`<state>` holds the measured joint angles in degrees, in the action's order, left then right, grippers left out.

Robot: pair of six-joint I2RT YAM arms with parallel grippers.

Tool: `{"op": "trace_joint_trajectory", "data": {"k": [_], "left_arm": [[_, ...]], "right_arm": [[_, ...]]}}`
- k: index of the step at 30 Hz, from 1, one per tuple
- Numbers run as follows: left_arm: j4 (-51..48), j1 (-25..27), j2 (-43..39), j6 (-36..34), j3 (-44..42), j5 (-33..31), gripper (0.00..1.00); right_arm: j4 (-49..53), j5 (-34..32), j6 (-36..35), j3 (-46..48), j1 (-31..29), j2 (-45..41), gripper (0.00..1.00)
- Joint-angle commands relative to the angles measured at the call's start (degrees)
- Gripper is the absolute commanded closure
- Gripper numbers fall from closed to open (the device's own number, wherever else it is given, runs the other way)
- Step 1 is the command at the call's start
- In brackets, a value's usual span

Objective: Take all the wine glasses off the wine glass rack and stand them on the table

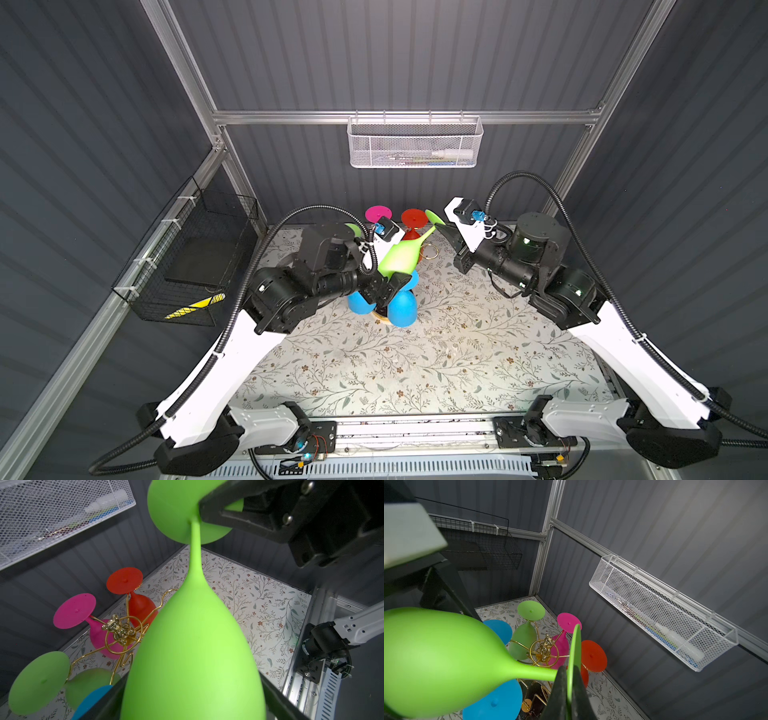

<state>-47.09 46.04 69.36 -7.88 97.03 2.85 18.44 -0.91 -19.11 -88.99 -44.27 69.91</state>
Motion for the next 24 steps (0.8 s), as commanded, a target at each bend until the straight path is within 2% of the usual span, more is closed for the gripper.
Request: {"op": "trace_joint_trajectory", "data": {"k": [1, 7, 12, 17, 21, 24], "left_arm": [[11.14, -0.19, -5.40, -2.07, -4.67, -2.69, 0.10], [23.62, -0.16, -14.67, -3.18, -15.01, -4.06, 0.02], [27.41, -0.16, -18.22, -2.68, -19.59, -8.49, 0.02], [30.70, -0.17, -20.51, -1.93, -22.51, -12.01, 0.09], [31.30, -0.27, -20.72, -1.58, -22.73, -10.68, 0.17], [30.75, -0.17, -19.51, -1.23, -21.80, -8.58, 0.20]], "right_arm": [[-1.49, -3.31, 3.39, 1.07, -0.29, -1.68, 1.00], [-1.55, -6.32, 7.64, 1.37, 0.99, -2.41, 1.00], [-0.89, -6.39, 11.05, 1.67, 2.62, -3.08, 1.00], [-1.04, -3.20, 14.53, 4.18, 5.08, -5.03, 1.00], [-1.89, -0.11, 16.64, 6.38, 6.50, -7.38, 1.00], [-2.31, 1.38, 17.16, 6.97, 6.49, -8.01, 1.00]]}}
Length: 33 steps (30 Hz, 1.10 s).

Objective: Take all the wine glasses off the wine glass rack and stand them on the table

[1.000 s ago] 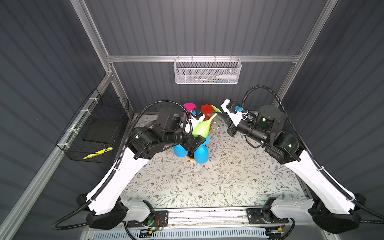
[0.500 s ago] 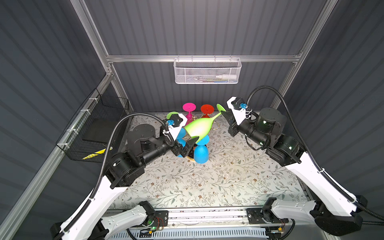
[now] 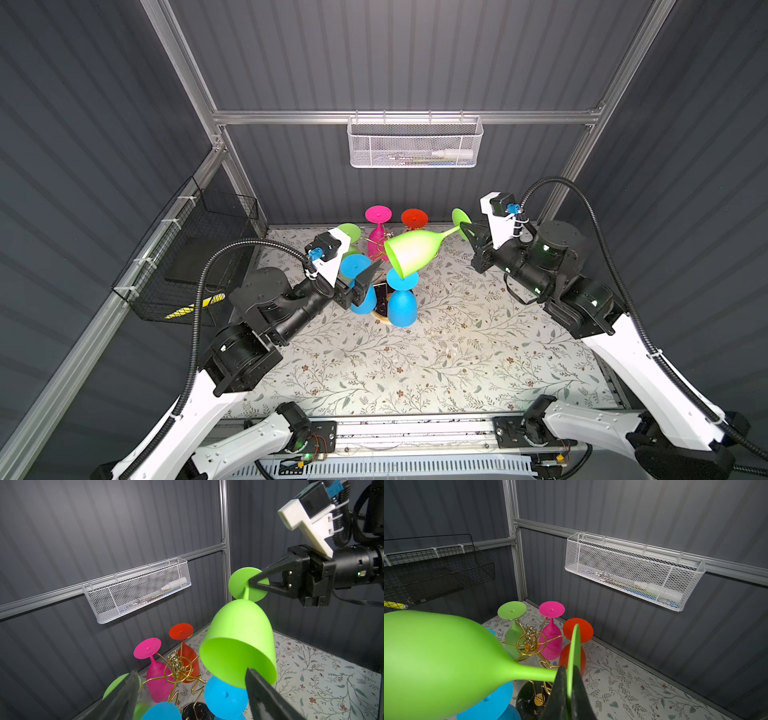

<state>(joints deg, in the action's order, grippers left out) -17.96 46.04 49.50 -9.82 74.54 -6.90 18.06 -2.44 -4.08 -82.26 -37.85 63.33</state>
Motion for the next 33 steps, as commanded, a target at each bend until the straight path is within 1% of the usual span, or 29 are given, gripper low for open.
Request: {"op": "trace_joint_trajectory", "data": {"k": [1, 7, 11, 14, 18, 20, 21, 22, 24, 27, 30, 32, 33], "left_arm": [[1.59, -0.17, 0.86, 0.87, 0.84, 1.97, 0.20], [0.43, -0.21, 4.39, 1.81, 2.44, 6.25, 0.20], [-0.34, -0.21, 5.90, 2.42, 3.50, 6.16, 0.22], [-0.41, -0.19, 6.47, 2.43, 4.20, 5.93, 0.26], [-0.29, -0.23, 6.92, 2.54, 4.56, 5.75, 0.35], [-0.17, -0.17, 7.00, 2.53, 4.51, 5.89, 0.42], [-0.07, -0.17, 6.97, 2.60, 4.43, 5.93, 0.49], [0.01, -0.17, 7.01, 2.62, 4.30, 5.93, 0.57], [0.12, -0.21, 6.99, 2.66, 4.29, 5.76, 0.69], [0.55, -0.16, 6.93, 2.66, 4.13, 5.84, 0.75], [0.68, -0.16, 6.71, 2.88, 4.27, 5.94, 0.88], [0.55, -0.16, 6.35, 2.96, 4.52, 6.05, 0.95], [0.63, -0.17, 6.11, 2.97, 4.47, 6.04, 0.98]], "right_arm": [[-2.11, 3.70, 2.31, 0.41, 0.10, -1.54, 1.00], [-3.26, 7.40, 3.85, 0.74, 0.11, -1.63, 1.00], [-4.42, 11.24, 4.46, 1.43, 0.14, -1.72, 1.00], [-5.05, 12.99, 5.12, 2.08, 0.14, -1.81, 1.00], [-5.80, 14.20, 6.07, 2.91, 0.08, -1.72, 1.00], [-6.05, 14.64, 6.44, 3.24, 0.09, -1.63, 1.00], [-6.06, 14.82, 6.60, 3.33, 0.09, -1.50, 1.00], [-6.12, 14.97, 6.78, 3.41, 0.09, -1.39, 1.00], [-6.27, 15.56, 7.05, 3.42, 0.09, -1.20, 1.00], [-6.46, 16.44, 7.48, 3.42, 0.08, -0.86, 1.00], [-6.36, 16.81, 7.91, 3.33, 0.06, -0.40, 1.00], [-6.40, 16.94, 8.27, 3.29, 0.12, -0.34, 0.96], [-6.46, 16.95, 8.53, 3.29, 0.07, -0.31, 0.92]]}}
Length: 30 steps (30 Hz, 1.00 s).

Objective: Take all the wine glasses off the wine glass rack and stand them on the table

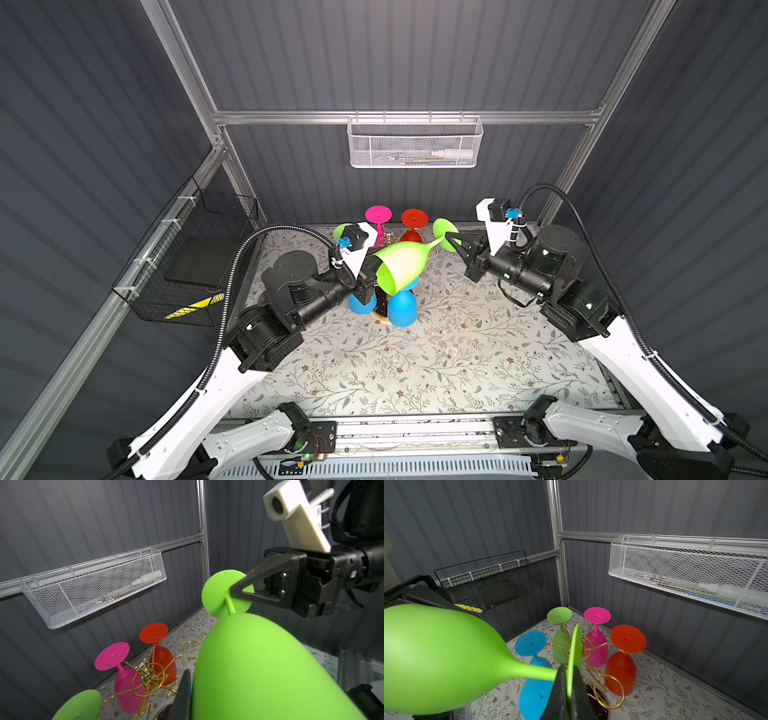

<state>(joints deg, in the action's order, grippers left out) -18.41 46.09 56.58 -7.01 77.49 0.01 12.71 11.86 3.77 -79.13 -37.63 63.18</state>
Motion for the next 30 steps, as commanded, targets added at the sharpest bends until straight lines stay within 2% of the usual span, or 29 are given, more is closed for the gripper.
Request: {"op": "trace_joint_trajectory", "data": {"k": [1, 7, 11, 13, 16, 18, 22, 27, 30], "left_arm": [[1.14, -0.22, -1.39, 0.23, 1.56, -1.01, 0.99], [1.31, -0.28, -4.08, 1.12, 1.26, -3.85, 1.00], [0.29, -0.26, -5.65, 2.10, 2.13, -6.59, 1.00], [-2.98, -0.21, -5.41, 3.19, 5.32, -11.30, 1.00], [-12.50, -0.21, -3.27, 5.58, 11.74, -22.56, 1.00], [-18.25, -0.25, -2.08, 6.97, 15.50, -28.97, 1.00], [-28.80, -0.21, -0.33, 9.47, 23.28, -37.28, 1.00], [-41.36, -0.21, 2.79, 10.59, 31.02, -48.24, 1.00], [-49.26, -0.21, 5.87, 11.83, 35.07, -51.31, 1.00]], "right_arm": [[-1.17, 2.60, 1.00, 0.26, -0.10, -0.16, 0.87], [-1.28, 2.47, 2.33, 0.38, -0.02, -0.79, 0.66], [-1.04, 0.56, 3.49, 0.46, -0.06, -1.62, 0.43], [-0.80, -1.44, 3.94, 0.79, 0.05, -2.35, 0.29], [0.53, -3.23, 3.92, 1.24, 0.23, -3.59, 0.12], [1.71, -4.14, 3.96, 1.79, 0.39, -4.40, 0.08], [4.49, -6.80, 4.56, 2.94, 0.65, -6.46, 0.02], [7.87, -10.10, 5.06, 3.79, 0.91, -8.96, 0.01], [9.25, -11.51, 5.36, 4.40, 1.06, -10.07, 0.01]]}}
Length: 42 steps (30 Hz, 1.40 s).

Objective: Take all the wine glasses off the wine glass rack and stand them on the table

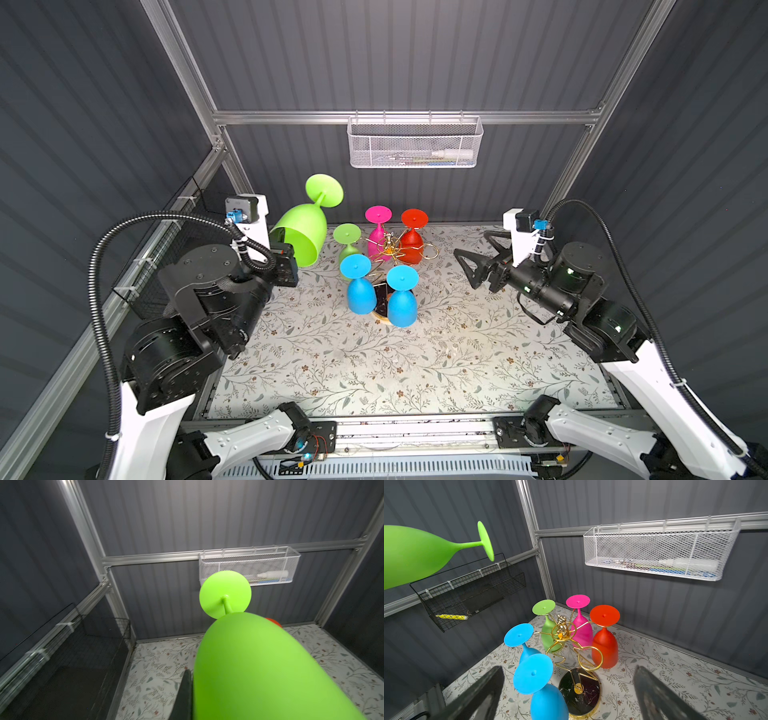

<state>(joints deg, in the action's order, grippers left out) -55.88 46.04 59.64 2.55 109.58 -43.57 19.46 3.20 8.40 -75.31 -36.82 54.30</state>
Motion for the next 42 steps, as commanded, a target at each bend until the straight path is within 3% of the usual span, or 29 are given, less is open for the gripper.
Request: {"op": "trace_joint_trajectory", "data": {"k": [1, 4, 13, 21, 23, 27, 33, 36, 42], "left_arm": [[-14.38, -0.17, 3.99, 2.91, 4.46, -8.71, 1.00], [-21.87, -0.18, 7.54, 5.41, 7.83, -12.40, 1.00], [-31.83, -0.27, 9.87, 13.60, 7.84, -12.24, 1.00], [-27.76, -0.66, 10.45, 13.84, 2.62, -8.89, 1.00], [-26.08, -3.19, 12.24, 12.12, 2.13, -6.25, 1.00], [-20.30, -16.84, 14.54, 5.50, 0.68, 5.21, 1.00], [-17.72, -27.92, 17.68, 1.71, -0.83, 16.32, 1.00], [-19.13, -32.01, 21.31, 0.83, -0.96, 23.78, 1.00], [-23.15, -35.55, 27.33, -0.74, -0.42, 25.72, 1.00]], "right_arm": [[2.51, -3.34, 0.85, 0.67, 0.35, -1.45, 0.01], [5.55, -4.94, 1.58, 0.86, 0.55, -1.83, 0.01], [7.14, -3.54, 3.40, 2.54, 0.87, -3.59, 0.01], [7.60, -1.77, 3.55, 4.01, 1.22, -4.16, 0.01], [7.79, -1.40, 3.55, 4.37, 1.38, -4.38, 0.01], [8.77, -0.92, 3.73, 4.95, 1.44, -4.98, 0.01], [10.36, -0.15, 4.05, 5.97, 1.69, -6.12, 0.01], [11.32, -0.26, 3.90, 6.45, 1.78, -6.31, 0.01], [12.36, 0.13, 3.74, 7.71, 2.28, -6.57, 0.01]]}}
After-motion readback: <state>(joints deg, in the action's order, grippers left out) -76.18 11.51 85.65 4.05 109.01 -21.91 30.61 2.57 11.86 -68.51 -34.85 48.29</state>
